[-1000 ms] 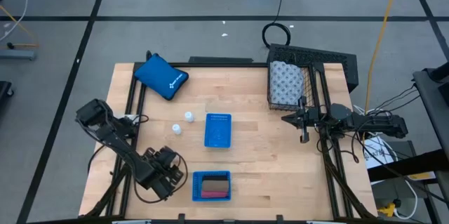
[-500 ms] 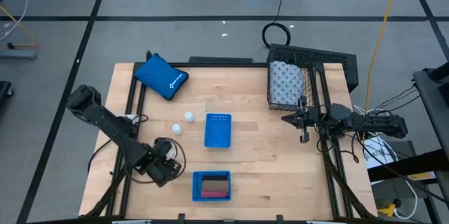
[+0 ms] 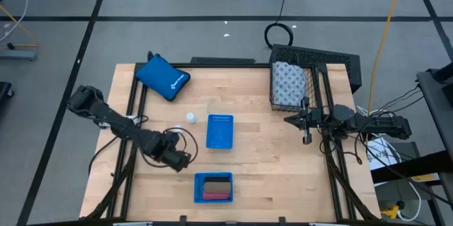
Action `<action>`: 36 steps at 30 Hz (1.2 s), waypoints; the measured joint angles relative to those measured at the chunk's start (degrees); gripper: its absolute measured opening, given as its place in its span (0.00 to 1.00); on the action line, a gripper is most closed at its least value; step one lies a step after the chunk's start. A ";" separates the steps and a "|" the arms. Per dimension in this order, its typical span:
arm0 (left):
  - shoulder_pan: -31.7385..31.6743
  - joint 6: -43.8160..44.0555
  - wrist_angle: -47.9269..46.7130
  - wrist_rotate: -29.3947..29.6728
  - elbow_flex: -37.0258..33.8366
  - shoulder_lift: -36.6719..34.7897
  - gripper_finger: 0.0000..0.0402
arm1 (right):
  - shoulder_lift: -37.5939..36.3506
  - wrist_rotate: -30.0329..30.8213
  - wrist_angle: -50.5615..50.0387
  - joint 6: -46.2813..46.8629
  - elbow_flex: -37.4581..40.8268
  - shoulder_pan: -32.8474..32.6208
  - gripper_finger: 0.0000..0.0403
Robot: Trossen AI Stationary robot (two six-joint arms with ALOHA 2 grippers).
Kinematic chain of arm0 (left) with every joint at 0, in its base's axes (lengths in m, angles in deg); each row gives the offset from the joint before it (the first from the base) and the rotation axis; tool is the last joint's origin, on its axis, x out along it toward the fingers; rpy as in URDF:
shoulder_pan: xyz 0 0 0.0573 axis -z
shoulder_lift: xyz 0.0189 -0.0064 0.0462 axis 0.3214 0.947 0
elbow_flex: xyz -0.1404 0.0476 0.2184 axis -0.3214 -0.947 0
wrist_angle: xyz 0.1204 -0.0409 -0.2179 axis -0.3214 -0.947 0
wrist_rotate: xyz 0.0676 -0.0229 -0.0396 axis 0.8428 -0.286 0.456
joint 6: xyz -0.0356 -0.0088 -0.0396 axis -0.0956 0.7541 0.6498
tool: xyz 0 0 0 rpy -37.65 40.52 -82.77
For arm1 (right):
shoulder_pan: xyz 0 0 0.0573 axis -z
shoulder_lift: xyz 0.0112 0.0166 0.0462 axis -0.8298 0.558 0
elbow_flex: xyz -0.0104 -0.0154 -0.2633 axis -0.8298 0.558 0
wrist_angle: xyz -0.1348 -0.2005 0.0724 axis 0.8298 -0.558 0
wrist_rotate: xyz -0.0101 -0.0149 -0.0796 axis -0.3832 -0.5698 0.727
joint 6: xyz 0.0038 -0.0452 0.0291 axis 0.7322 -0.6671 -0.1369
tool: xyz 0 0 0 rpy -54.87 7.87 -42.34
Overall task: Pick & place medical supplies in basket/bin
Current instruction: Put the bottom white pill bottle into the top blue bin
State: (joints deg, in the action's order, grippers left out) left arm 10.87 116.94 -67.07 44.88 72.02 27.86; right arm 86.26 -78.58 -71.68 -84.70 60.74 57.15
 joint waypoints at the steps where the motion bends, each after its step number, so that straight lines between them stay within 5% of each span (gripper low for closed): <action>1: -0.48 -0.13 0.04 -0.54 0.00 0.17 0.62 | 0.01 -0.01 0.00 -0.02 0.01 0.00 0.00; 36: -1.84 0.85 3.85 -1.31 -3.89 0.25 0.62 | -0.01 0.00 0.00 -0.02 0.01 0.01 0.00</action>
State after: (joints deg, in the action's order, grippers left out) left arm 9.02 117.79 -63.22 43.58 68.13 28.10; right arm 86.24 -78.58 -71.68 -84.71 60.75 57.16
